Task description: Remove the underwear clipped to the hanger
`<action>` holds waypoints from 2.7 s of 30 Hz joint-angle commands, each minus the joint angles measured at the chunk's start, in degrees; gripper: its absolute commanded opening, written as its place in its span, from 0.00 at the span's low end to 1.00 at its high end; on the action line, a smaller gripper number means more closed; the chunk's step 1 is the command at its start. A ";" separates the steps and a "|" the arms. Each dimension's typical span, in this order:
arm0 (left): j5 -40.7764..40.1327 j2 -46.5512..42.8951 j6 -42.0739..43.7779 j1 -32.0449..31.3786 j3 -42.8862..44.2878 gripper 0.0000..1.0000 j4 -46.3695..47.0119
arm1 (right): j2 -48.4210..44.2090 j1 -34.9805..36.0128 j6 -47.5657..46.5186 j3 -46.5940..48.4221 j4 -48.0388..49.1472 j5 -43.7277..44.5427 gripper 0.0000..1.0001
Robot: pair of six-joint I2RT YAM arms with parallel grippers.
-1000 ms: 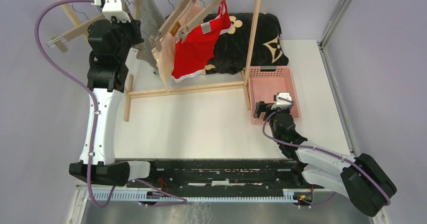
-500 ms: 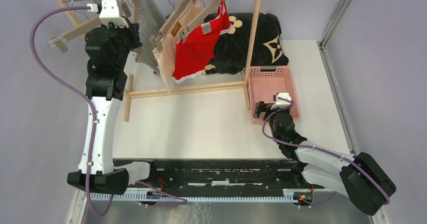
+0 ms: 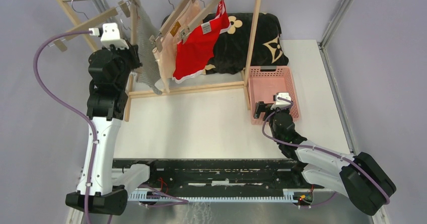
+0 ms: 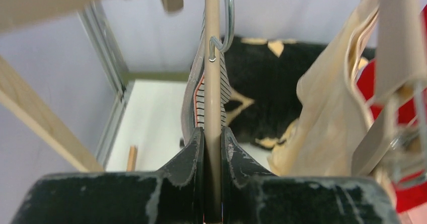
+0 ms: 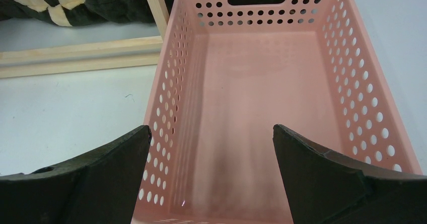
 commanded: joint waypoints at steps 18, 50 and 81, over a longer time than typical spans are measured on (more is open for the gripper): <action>23.90 -26.78 -8.26 -0.01 -15.51 0.03 -28.23 | -3.47 0.14 4.10 6.50 -4.75 -10.67 1.00; 64.79 -39.51 -18.76 -0.05 -43.00 0.03 5.37 | 1.12 -1.58 -9.68 48.62 -34.37 -54.50 1.00; 74.60 -24.46 -8.31 0.02 -35.50 0.03 12.76 | 1.92 -2.09 -1.19 54.96 -28.40 -74.03 0.98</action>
